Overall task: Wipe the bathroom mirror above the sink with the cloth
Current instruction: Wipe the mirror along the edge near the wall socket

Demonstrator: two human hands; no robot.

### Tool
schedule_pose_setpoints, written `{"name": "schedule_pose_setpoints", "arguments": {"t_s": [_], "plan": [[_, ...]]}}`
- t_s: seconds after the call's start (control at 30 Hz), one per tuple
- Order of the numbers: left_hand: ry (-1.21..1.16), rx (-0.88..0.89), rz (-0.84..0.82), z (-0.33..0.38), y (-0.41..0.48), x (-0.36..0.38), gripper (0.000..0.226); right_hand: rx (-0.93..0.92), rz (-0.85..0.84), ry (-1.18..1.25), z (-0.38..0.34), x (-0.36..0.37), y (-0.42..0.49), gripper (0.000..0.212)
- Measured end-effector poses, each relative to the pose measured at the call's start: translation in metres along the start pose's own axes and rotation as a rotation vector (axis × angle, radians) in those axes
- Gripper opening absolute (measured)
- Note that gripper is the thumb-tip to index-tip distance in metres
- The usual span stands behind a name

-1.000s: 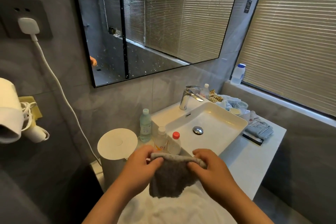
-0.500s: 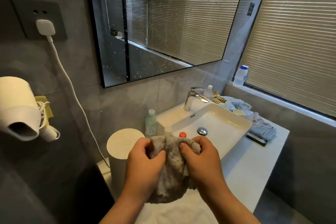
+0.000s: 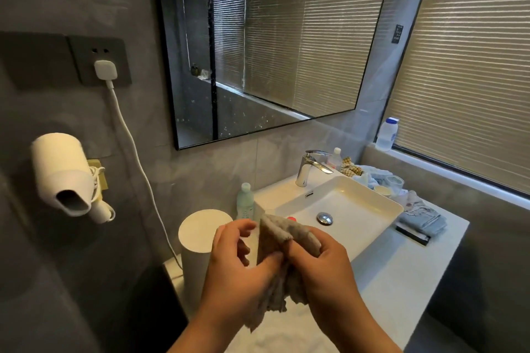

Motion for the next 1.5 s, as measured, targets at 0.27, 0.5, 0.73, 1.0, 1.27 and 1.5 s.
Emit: {"name": "schedule_pose_setpoints", "arguments": {"t_s": [0.27,0.5,0.73,1.0,1.27,1.5], "plan": [[-0.250,-0.108,-0.112,0.020,-0.023,-0.004,0.021,-0.206,0.068,0.083,-0.011,-0.005,-0.011,0.051],[-0.549,-0.199,0.043,0.046,-0.033,-0.030,0.028,-0.440,-0.020,-0.058,-0.008,0.010,-0.016,0.041],[-0.363,-0.046,0.167,0.061,-0.014,-0.062,0.018,-0.374,-0.148,0.028,-0.028,0.034,-0.007,0.040],[-0.206,0.163,0.232,0.057,0.035,-0.094,0.022,-0.070,-0.146,0.165,-0.037,0.083,0.040,0.049],[-0.273,0.175,-0.107,0.063,0.115,-0.144,0.054,-0.358,-0.126,0.088,-0.072,0.121,0.083,0.022],[-0.083,0.214,-0.027,0.083,0.172,-0.187,0.036,-1.047,0.013,-0.179,-0.101,0.165,0.125,0.017]]}}
Point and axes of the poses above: each hand's wrist, its own y-axis towards the middle knuckle, its own x-axis out of the palm, z = x × y, the point moved 2 cm from there along y, towards the middle knuckle, and after that the axes turned 5 degrees about y, right-handed, at the moved point
